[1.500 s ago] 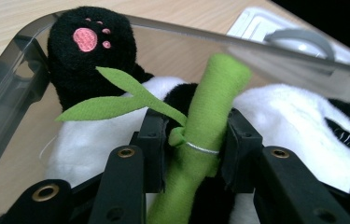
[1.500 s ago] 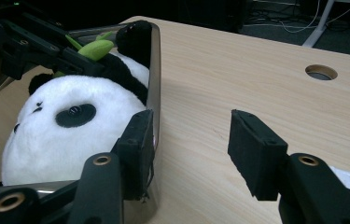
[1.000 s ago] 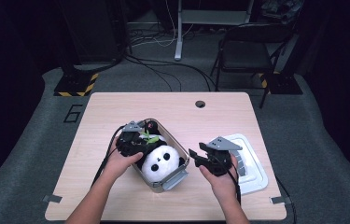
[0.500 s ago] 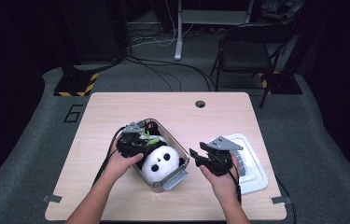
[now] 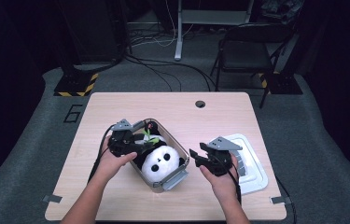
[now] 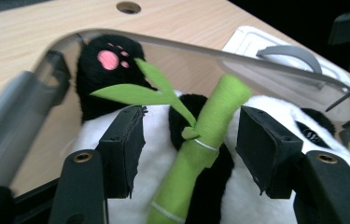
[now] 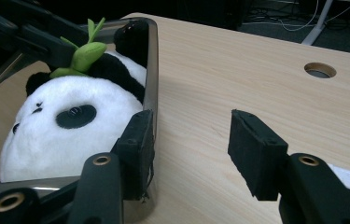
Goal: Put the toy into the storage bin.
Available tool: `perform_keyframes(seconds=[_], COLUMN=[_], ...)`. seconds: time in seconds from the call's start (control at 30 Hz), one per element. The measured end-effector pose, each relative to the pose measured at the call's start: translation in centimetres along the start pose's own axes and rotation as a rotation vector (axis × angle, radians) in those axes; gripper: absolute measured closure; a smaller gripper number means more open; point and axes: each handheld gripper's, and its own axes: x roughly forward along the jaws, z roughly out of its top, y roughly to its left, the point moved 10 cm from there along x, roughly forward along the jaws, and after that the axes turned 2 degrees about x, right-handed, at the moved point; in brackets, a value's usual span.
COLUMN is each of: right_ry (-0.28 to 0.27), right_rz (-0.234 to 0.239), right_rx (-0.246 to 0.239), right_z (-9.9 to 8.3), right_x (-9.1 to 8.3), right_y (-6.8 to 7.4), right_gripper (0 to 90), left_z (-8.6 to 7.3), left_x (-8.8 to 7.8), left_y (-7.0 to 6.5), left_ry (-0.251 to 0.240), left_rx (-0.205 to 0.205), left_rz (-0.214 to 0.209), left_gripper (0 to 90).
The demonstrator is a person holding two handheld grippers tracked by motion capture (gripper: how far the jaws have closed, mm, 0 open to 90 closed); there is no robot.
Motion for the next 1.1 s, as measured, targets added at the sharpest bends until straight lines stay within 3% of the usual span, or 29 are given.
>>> perform_keyframes(seconds=[0.23,0.63,0.83,1.1], right_ry=[0.001,0.004,0.001,0.024], right_rz=[-0.003,-0.012,-0.025,-0.023], right_rx=[0.003,0.003,0.001,-0.018], right_z=[-0.1,-0.2,-0.4,-1.0], right_x=[0.0,-0.4,-0.7,-0.4], right_y=[-0.1,-0.8,-1.2,-0.5], right_gripper=[49.6,49.8,50.9,49.8], left_z=[0.7,-0.5,-1.4,-1.9], left_x=[-2.9,-5.7,-5.9,-4.7], left_y=[2.0,5.2,6.8,7.8], left_ry=[-0.059,-0.099,-0.108,-0.075], left_rx=[-0.012,-0.062,-0.105,-0.114], left_rz=[0.052,0.135,0.162,0.165], left_gripper=[41.3,43.8,43.8,44.4])
